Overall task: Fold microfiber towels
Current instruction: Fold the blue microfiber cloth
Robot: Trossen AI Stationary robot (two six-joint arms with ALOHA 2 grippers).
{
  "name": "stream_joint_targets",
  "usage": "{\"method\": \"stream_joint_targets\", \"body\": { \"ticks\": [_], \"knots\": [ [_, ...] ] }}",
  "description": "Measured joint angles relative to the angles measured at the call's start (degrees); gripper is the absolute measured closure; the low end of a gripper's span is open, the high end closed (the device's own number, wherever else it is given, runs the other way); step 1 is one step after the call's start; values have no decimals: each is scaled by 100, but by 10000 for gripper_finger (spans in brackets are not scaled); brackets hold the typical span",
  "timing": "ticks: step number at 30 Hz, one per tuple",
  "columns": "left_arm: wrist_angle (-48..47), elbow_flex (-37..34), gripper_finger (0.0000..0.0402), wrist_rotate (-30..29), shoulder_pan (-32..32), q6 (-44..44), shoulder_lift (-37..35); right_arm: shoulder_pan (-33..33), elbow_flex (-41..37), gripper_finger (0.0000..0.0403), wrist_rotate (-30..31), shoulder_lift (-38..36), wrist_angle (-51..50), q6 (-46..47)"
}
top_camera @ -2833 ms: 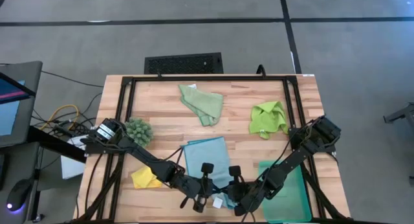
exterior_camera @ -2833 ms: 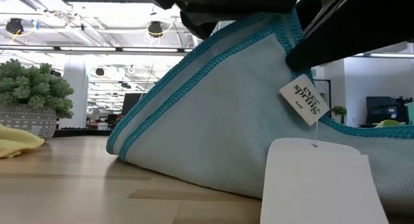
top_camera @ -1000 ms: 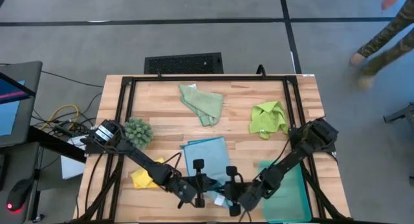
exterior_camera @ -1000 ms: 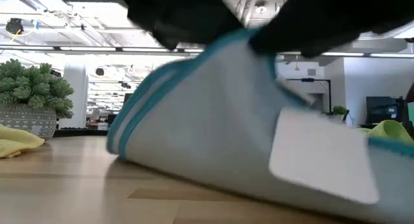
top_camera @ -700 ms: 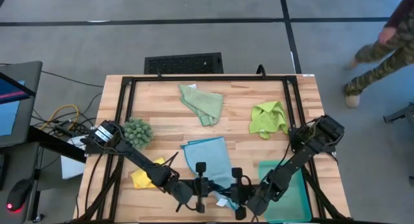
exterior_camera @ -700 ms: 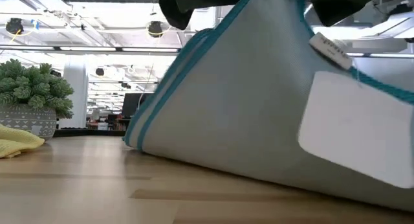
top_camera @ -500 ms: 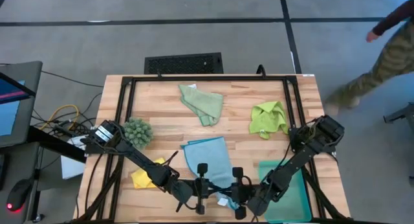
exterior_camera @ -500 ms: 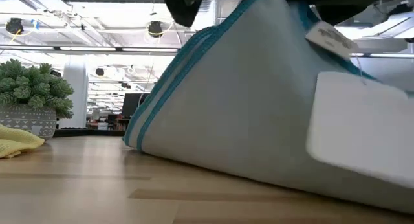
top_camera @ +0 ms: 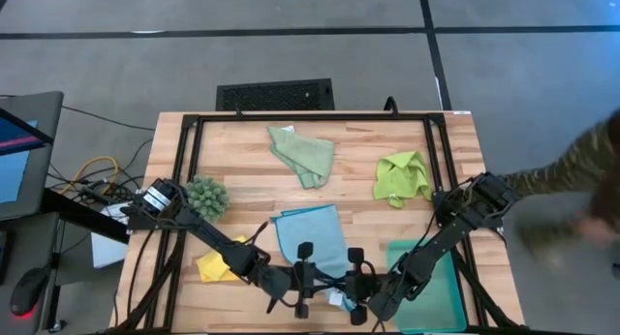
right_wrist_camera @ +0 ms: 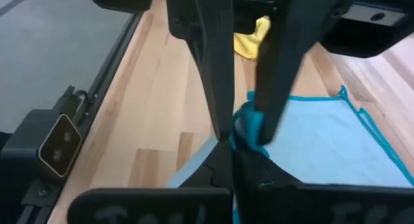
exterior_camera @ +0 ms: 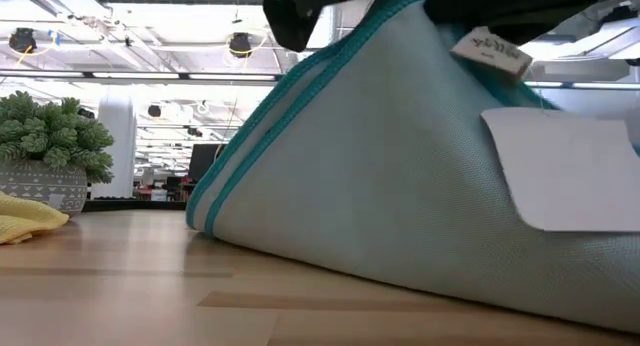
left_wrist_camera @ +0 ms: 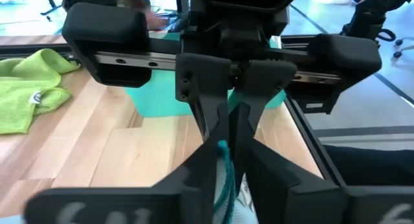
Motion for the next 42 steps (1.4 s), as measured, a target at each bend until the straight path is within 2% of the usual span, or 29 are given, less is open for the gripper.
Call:
{"method": "stream_joint_targets", "body": {
  "ticks": [7,12,17,21,34,39,42],
  "knots": [
    [-184,0,248,478,80,11,0,0,0,388,-14,0,-5,2],
    [-621,0,220,471,60,60,-108,0,0,386,-24,2,-74,55],
    [-1321,4,217,92,-10,82,-222,0,0,390,-24,2,-156,101],
    [-1415,0,218,-2,-12,248,-190,0,0,387,-24,2,-150,101],
    [-1388,0,219,68,65,340,-179,-28,0,383,-129,7,-616,690],
    [-1081,14,219,133,92,550,105,-39,0,384,-131,9,-1145,1201],
    [-730,4,219,-46,174,738,386,-57,-4,385,-132,13,-1372,1441]
  ]
}}
